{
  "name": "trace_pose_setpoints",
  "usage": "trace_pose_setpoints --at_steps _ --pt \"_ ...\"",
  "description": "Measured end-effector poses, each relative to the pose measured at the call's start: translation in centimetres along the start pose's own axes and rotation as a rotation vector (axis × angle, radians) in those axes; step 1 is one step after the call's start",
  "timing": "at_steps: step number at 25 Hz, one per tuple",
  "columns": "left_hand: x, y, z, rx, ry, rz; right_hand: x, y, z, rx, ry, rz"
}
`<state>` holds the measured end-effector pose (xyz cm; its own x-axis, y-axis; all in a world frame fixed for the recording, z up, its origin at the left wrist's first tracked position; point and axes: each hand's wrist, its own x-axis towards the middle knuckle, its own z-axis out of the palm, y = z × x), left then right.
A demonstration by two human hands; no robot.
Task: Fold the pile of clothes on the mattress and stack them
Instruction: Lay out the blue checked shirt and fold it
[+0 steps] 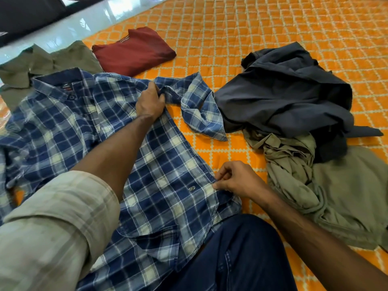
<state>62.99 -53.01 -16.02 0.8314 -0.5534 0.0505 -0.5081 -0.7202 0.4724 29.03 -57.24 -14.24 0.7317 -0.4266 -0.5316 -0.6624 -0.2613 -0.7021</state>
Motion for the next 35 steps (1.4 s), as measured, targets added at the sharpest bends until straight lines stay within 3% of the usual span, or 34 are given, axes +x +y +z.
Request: trace_pose_setpoints --at_steps 5,10,16,20,23,27,30,35 --pt "0.1 0.4 -1.0 -0.007 0.047 -0.005 -0.3 0.4 -1.0 0.144 0.032 0.033" --pt "-0.1 0.1 -0.8 0.012 -0.018 -0.004 -0.3 1.5 -2.4 -0.079 0.154 0.053" --pt "-0.1 -0.7 -0.5 -0.089 -0.139 0.001 -0.1 1.8 -2.3 -0.273 0.138 0.056" --pt "-5.1 -0.9 -2.3 -0.184 -0.312 0.143 0.0 0.1 -0.5 -0.615 0.223 -0.262" --pt "-12.9 -2.7 -3.4 -0.089 -0.366 0.326 -0.2 -2.9 2.7 -0.671 0.063 -0.482" --pt "-22.7 -10.4 -7.2 0.23 -0.259 0.489 -0.3 -7.1 9.1 -0.618 -0.19 -0.532" --pt "-26.9 -16.6 -12.4 0.336 -0.201 0.295 -1.9 -9.2 13.3 -0.626 -0.365 -0.494" --pt "-28.9 -24.3 -18.7 0.456 -0.219 -0.234 -4.8 -10.3 16.2 -0.617 -0.495 -0.436"
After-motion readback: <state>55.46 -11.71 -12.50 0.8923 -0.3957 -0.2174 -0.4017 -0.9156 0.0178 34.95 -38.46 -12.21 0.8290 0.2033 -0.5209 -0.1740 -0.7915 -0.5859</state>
